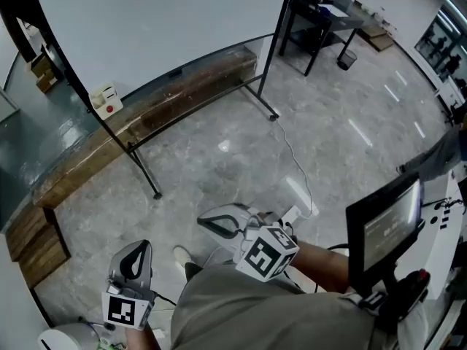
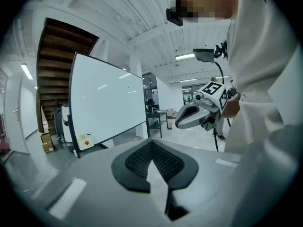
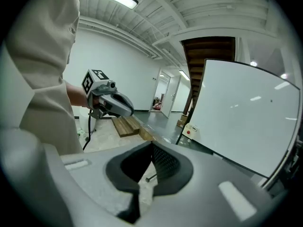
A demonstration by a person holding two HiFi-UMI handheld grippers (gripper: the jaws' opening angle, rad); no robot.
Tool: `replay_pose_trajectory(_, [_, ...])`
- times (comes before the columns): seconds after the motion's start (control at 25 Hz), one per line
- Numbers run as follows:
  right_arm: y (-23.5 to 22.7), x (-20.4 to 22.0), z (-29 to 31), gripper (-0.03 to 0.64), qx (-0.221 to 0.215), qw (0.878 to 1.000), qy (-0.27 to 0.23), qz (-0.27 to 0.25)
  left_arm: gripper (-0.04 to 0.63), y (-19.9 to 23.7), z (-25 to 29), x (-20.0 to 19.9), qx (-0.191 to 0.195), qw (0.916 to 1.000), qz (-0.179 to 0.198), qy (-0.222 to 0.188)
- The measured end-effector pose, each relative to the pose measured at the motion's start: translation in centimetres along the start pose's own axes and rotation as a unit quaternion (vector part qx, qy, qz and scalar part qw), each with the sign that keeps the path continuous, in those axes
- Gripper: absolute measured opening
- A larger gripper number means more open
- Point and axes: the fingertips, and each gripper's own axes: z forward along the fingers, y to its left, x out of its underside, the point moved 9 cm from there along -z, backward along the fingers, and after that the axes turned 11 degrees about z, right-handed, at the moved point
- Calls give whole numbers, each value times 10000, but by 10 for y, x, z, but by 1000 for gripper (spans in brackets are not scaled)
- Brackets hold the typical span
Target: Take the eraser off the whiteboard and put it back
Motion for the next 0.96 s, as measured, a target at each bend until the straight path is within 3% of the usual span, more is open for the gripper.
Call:
replay_pose_trajectory(0.16, [8,31,-61,3,-168,9997,-126,-92,6,-72,4,-28,-144,9999,35,52])
replay_pose_trajectory(0.36, [23,62,-107,3,-347,9991,-221,-25,6,-137,-11,-37,-252,9990,-109,347])
replay_pose_trajectory(0.6, [37,72,-135,3,-226,9995,-205,46,6,-162,-16,-49,-113,9994,18,338])
replay_pose_trajectory(0.96, [96,42,-130,3,-94,9998,-168,19,6,-163,-71,-50,243,9995,55,199])
